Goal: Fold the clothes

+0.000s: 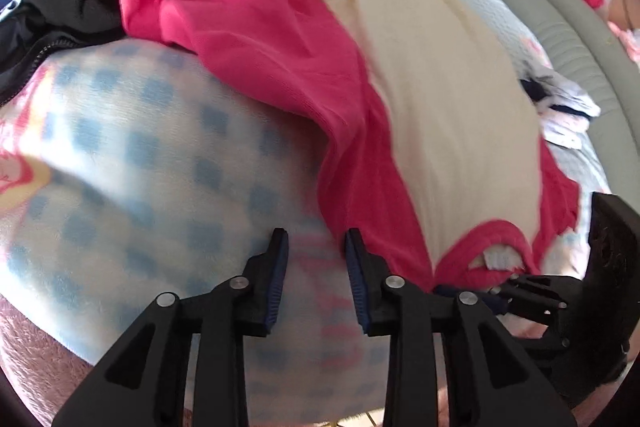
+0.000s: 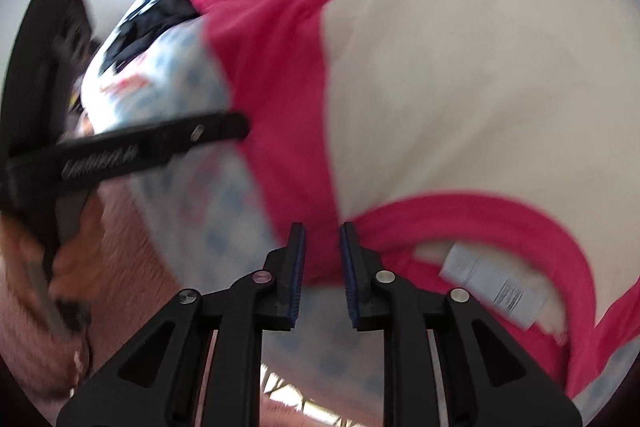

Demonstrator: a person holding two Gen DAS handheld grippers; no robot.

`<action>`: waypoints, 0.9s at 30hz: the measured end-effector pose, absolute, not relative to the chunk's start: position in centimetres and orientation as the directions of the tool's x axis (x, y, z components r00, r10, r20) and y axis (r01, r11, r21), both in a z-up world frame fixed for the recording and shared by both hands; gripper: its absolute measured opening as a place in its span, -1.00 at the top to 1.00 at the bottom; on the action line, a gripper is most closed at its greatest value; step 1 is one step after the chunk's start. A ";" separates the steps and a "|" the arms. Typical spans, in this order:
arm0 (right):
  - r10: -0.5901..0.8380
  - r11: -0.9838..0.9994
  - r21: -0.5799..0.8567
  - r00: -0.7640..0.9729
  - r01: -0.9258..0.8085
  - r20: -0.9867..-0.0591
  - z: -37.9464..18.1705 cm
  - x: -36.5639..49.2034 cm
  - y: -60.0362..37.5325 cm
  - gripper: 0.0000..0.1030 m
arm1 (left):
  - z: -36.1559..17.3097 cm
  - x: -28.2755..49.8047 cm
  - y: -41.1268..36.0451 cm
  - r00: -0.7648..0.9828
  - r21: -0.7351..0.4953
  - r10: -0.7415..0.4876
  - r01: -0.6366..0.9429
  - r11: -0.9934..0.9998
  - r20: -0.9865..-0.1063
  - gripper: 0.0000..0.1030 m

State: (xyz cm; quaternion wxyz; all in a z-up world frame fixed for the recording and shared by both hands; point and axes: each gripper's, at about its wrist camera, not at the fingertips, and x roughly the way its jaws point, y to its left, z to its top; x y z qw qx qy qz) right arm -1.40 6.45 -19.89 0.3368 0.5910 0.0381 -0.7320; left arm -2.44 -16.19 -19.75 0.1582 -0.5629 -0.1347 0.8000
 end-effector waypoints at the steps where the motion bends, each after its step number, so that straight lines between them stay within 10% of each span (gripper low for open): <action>1: -0.462 -0.763 0.356 -0.070 0.539 -0.884 -19.5 -1.2 6.7 0.63 | -19.6 -2.5 -16.5 -0.319 -0.433 0.442 -0.103 -0.896 -0.838 0.32; 27: -0.425 -0.779 0.299 -0.114 0.551 -0.898 -19.9 0.3 7.1 0.47 | -20.3 -1.8 -16.6 -0.292 -0.459 0.470 -0.109 -0.882 -0.833 0.31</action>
